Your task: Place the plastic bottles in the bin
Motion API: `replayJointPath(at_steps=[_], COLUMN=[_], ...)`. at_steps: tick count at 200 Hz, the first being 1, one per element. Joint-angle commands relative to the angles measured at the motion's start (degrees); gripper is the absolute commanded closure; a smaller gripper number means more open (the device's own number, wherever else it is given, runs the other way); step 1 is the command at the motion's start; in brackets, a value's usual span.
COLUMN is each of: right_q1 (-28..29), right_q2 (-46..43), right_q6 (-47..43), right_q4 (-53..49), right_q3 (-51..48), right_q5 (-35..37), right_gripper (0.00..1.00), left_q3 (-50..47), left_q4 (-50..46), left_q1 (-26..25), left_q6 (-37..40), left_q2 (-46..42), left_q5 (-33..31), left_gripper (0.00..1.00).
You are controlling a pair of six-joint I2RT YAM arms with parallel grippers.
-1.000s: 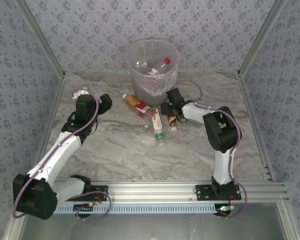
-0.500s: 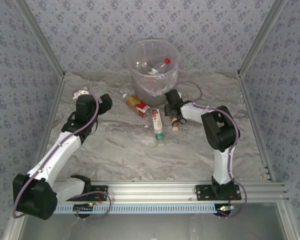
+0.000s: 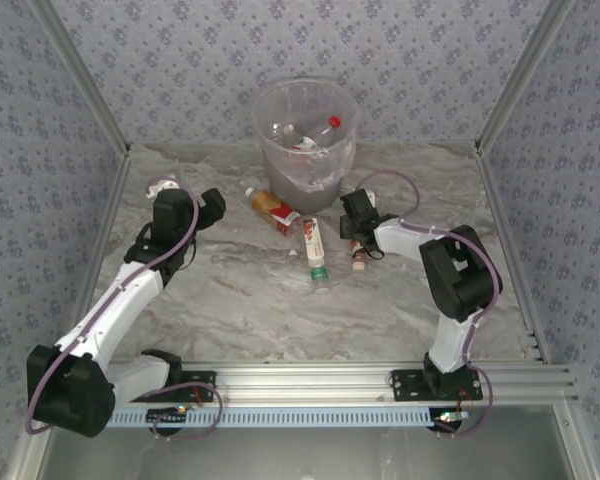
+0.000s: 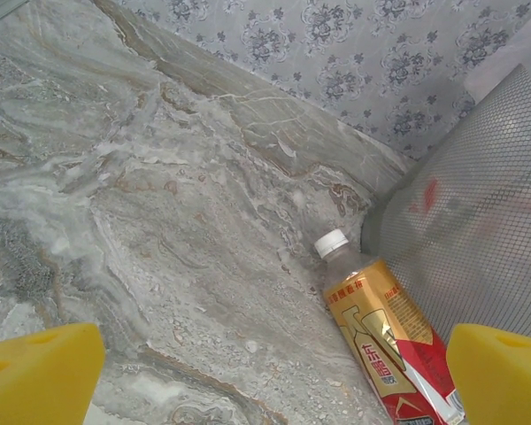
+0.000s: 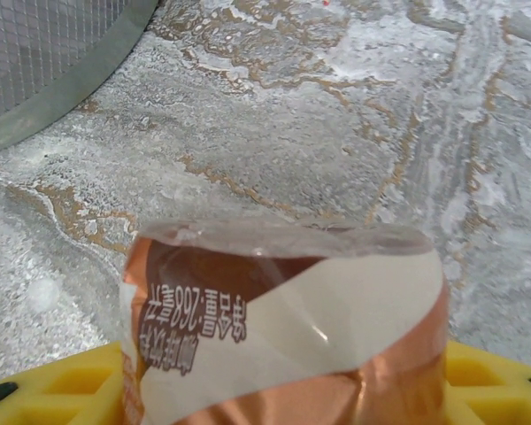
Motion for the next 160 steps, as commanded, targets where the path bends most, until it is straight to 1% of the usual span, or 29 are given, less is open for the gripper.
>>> replayJointPath(at_steps=[1,39,80,126,160], right_q1=[-0.38,-0.39,-0.45,-0.34,-0.42], right_q2=[-4.42,-9.60,-16.10,-23.60,-28.15], right_q6=[1.99,1.57,0.96,-1.52,-4.90], right_q4=[2.93,4.72,6.91,9.51,12.82], right_q3=[-2.81,-6.83,-10.37,-12.43,-12.80], right_q5=[2.09,2.71,3.24,0.98,-3.45], right_gripper=[0.57,0.75,1.00,1.00,1.00], left_q3=[0.18,0.21,0.26,0.14,-0.38], left_q4=[0.63,1.13,1.96,2.39,3.48], left_q1=[0.36,0.45,0.97,2.28,3.42], left_q6=[-0.67,-1.01,-2.12,-3.73,-4.67], left_q2=[0.30,0.83,1.36,1.36,0.97], left_q5=[0.98,1.40,3.49,6.33,9.13], left_gripper=[0.00,0.01,0.01,0.01,0.01])
